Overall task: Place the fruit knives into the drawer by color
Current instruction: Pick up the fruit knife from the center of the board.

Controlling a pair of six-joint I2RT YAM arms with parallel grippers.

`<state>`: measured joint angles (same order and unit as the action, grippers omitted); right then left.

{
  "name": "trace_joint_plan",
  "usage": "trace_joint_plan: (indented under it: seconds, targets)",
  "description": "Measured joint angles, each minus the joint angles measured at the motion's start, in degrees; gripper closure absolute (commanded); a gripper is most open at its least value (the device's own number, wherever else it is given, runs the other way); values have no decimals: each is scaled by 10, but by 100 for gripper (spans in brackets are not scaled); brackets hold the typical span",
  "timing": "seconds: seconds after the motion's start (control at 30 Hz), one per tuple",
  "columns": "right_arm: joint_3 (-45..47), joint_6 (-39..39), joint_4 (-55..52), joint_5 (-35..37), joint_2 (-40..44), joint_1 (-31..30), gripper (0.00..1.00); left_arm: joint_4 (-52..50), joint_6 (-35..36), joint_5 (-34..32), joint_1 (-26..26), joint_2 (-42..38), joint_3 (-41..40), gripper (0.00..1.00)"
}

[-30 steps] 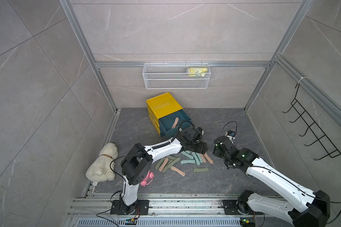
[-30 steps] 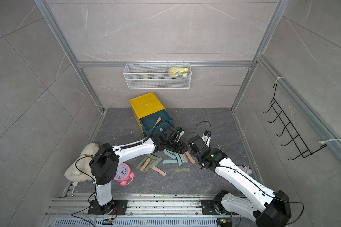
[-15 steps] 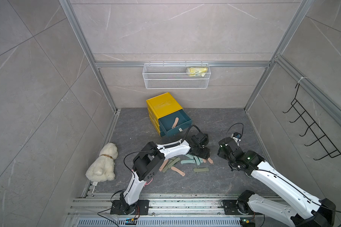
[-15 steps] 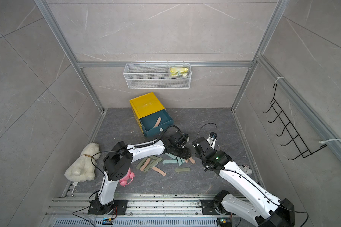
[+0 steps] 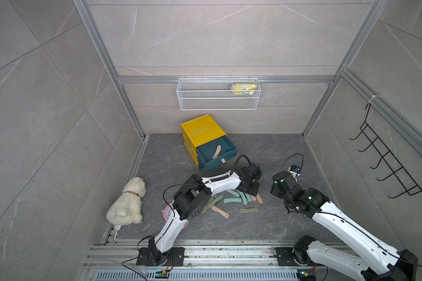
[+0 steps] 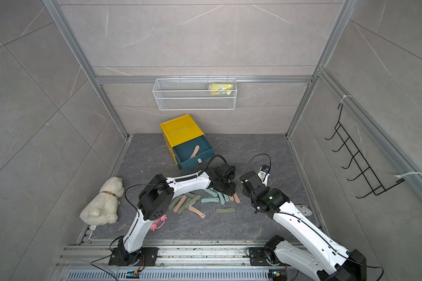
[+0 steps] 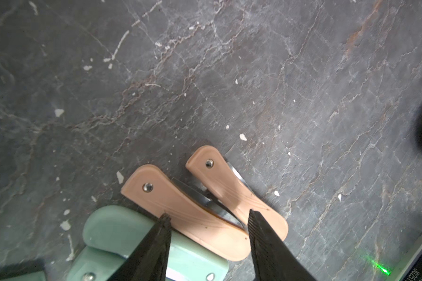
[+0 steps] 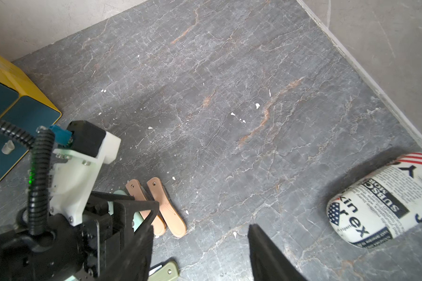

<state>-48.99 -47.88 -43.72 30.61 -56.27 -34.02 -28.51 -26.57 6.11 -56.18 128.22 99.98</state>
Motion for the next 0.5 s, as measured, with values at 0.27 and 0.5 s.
trace_joint_plan:
  seconds: [0.27, 0.5]
  targets:
    - [0, 0, 0, 0, 2, 4, 36, -70, 38, -38, -13, 38, 79, 35]
    - [0, 0, 0, -2, 4, 8, 36, -87, 71, -49, -37, 60, 115, 35]
